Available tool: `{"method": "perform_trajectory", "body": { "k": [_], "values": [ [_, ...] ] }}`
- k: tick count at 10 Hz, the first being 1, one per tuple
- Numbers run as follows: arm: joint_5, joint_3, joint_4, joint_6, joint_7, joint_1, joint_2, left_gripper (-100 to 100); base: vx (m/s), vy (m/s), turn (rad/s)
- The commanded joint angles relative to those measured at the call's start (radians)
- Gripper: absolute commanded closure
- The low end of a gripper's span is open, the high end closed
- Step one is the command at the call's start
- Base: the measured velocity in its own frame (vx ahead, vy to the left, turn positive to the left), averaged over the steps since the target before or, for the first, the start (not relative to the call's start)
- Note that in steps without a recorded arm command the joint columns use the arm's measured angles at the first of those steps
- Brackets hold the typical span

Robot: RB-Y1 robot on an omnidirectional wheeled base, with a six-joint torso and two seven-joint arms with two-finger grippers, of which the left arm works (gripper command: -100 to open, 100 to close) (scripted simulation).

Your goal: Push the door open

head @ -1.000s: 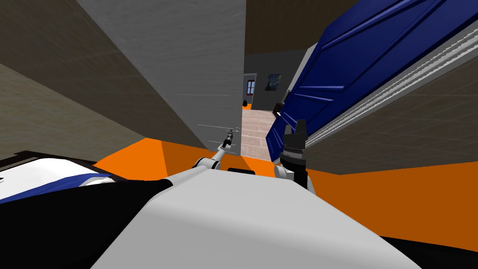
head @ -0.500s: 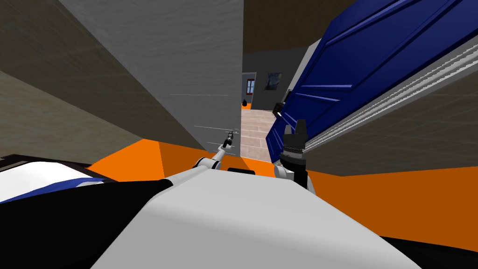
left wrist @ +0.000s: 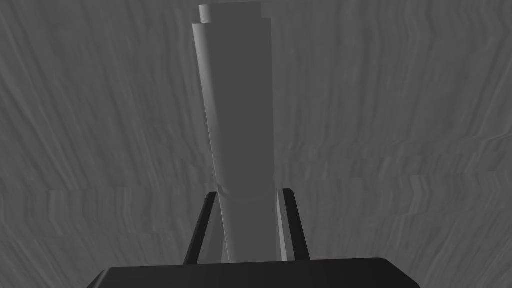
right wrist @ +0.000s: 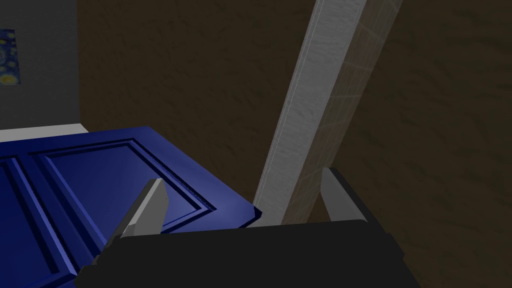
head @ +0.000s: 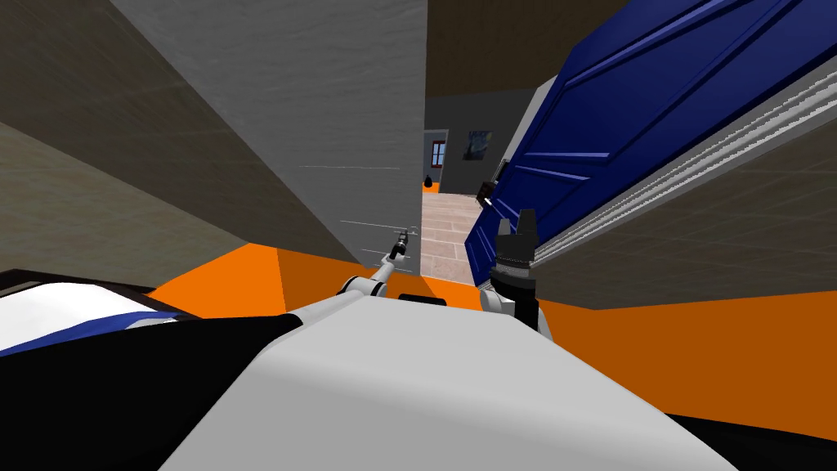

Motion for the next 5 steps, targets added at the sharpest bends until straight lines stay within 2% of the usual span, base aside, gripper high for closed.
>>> {"method": "perform_trajectory", "body": {
  "k": [1,5],
  "values": [
    [0.003,0.01,-0.004,-0.002,-0.003,-0.002,0.009,100,0.16,-0.093,0.052],
    [0.013,0.038,-0.003,-0.002,-0.013,0.001,0.028,100,0.166,-0.063,0.035]
  ]
}}
